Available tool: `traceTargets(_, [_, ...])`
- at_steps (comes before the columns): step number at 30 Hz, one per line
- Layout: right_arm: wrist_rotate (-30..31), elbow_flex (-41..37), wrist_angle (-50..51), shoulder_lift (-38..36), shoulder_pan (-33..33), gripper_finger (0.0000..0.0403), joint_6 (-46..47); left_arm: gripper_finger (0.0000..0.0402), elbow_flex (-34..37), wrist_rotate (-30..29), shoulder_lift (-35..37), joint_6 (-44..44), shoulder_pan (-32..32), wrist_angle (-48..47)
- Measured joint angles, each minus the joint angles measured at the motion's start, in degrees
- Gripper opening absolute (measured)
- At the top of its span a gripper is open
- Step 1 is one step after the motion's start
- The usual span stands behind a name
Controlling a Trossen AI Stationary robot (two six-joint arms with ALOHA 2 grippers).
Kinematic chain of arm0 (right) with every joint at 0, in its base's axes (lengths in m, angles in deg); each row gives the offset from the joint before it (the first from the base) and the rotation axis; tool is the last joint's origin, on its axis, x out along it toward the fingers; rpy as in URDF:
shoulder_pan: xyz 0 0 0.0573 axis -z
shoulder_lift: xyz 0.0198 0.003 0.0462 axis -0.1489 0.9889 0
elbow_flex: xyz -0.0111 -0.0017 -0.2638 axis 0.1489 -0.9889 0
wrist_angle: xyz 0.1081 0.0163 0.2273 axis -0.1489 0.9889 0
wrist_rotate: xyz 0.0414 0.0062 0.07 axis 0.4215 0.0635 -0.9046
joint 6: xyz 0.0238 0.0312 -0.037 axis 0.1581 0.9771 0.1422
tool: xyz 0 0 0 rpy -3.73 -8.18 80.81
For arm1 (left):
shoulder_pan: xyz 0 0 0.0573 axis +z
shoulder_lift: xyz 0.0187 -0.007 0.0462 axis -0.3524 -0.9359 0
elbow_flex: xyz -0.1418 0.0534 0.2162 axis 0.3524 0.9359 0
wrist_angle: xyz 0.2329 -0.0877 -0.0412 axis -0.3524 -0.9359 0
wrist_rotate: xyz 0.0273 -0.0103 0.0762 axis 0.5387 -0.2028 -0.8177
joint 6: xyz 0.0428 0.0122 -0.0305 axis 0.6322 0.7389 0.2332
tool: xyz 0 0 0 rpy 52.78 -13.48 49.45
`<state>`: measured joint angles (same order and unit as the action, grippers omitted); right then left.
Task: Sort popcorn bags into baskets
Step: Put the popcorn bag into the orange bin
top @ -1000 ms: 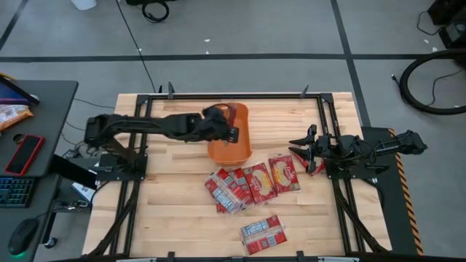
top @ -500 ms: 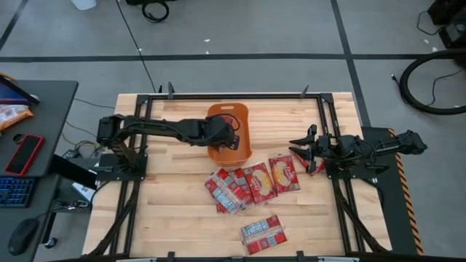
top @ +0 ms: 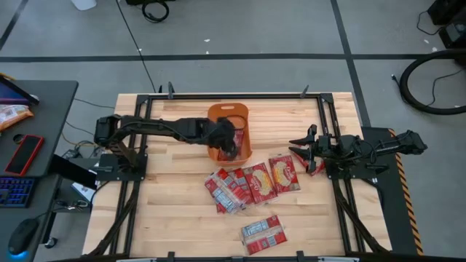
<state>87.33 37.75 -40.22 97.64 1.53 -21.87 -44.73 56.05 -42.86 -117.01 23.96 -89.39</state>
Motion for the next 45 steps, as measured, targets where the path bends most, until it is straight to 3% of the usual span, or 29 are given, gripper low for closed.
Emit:
traceTargets(3, [0.0, 0.0, -0.1, 0.0, 0.0, 0.0119, 0.0, 0.01, -0.1, 9.4, 0.0, 10.8, -2.8, 3.2])
traceTargets(6, [-0.3, 0.0, -0.1, 0.0, 0.0, 0.0119, 0.0, 0.0097, -0.1, 10.8, -0.4, 18.1, -7.0, 4.6])
traceTargets(11, [-0.4, 0.0, -0.1, 0.0, 0.0, 0.0119, 0.0, 0.0097, 0.0, 2.5, -0.8, 26.3, -15.1, 4.5])
traceTargets(14, [-0.4, 0.0, -0.1, 0.0, 0.0, 0.0119, 0.0, 0.01, 0.0, -5.5, -0.8, 25.9, -19.8, 4.1])
traceTargets(17, [-0.4, 0.0, 0.0, 0.0, 0.0, 0.0119, 0.0, 0.0112, -0.1, -9.8, -1.5, 24.5, -23.7, 4.5])
traceTargets(23, [-0.4, 0.0, -0.1, 0.0, 0.0, 0.0119, 0.0, 0.0151, 0.0, -12.5, -5.9, 23.0, -29.8, 3.4])
traceTargets(28, [-0.4, 0.0, -0.1, 0.0, 0.0, 0.0119, 0.0, 0.0174, 0.0, -13.1, -10.1, 29.3, -33.5, 2.1])
traceTargets(35, [-0.4, 0.0, -0.1, 0.0, 0.0, 0.0119, 0.0, 0.0179, 0.0, -20.6, -12.9, 32.2, -36.4, -2.9])
traceTargets(45, [-0.4, 0.0, 0.0, 0.0, 0.0, 0.0119, 0.0, 0.0178, 0.1, -20.8, -14.6, 31.9, -36.0, -8.3])
